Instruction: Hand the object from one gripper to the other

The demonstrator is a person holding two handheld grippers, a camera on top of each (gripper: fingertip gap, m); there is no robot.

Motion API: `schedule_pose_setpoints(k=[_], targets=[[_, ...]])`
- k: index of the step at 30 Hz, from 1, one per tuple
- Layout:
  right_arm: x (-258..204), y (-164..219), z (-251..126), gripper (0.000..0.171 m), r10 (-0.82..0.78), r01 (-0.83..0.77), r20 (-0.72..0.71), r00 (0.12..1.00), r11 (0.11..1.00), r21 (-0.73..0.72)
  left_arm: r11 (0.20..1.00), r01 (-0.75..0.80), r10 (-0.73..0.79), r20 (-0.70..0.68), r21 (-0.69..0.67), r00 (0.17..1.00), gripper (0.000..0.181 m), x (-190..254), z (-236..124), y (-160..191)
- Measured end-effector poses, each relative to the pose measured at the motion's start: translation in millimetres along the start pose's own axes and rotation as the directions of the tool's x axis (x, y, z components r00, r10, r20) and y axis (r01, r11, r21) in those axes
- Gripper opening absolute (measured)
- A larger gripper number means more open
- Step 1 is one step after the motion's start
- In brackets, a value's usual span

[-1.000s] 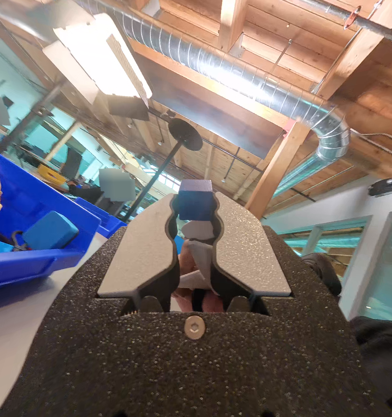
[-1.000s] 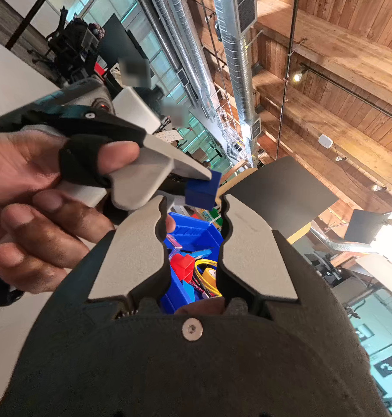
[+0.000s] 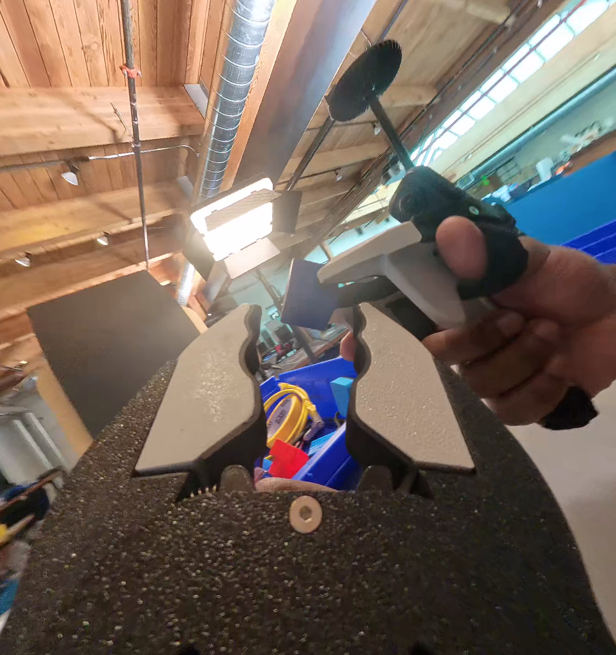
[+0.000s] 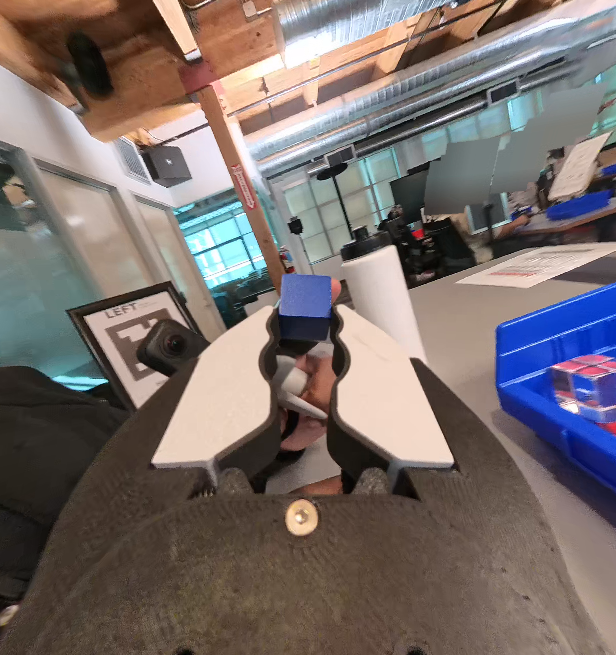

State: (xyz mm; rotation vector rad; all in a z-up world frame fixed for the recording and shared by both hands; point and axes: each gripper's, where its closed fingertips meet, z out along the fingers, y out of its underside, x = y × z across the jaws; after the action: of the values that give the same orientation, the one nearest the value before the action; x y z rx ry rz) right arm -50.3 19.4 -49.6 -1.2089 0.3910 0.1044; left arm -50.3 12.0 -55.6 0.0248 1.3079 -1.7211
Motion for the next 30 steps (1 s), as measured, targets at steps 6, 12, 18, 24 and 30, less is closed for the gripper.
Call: schedule_pose_setpoints(k=[6, 12, 18, 24, 30], targets=[[-1, 8, 3, 0.028, 0.033, -0.033, 0.014, 0.999, 0.998, -0.048, 0.989, -0.146, 0.147, 0.066, -0.022, 0.987, 0.028, -2, -1, 0], [13, 1, -2, 0.033, -0.262, 0.252, -0.168, 0.950, 0.964, -0.079, 0.981, 0.190, -0.187, 0.067, -0.047, 0.980, 0.028, -21, -3, 11], [16, -7, -8, 0.043, -0.715, 0.676, -0.298, 0.633, 0.698, -0.237, 0.728, 0.684, -0.682, -0.132, -0.030, 0.720, 0.028, -21, -4, 13], [14, 5, -1, 0.051, -0.934, 0.856, -0.261, 0.242, 0.333, -0.395, 0.395, 0.912, -0.888, -0.297, -0.107, 0.350, 0.028, -17, -6, 11], [18, 12, 3, 0.053, -0.974, 0.868, -0.227, 0.010, 0.121, -0.482, 0.166, 0.967, -0.932, -0.352, -0.194, 0.090, 0.028, -13, -7, 14]])
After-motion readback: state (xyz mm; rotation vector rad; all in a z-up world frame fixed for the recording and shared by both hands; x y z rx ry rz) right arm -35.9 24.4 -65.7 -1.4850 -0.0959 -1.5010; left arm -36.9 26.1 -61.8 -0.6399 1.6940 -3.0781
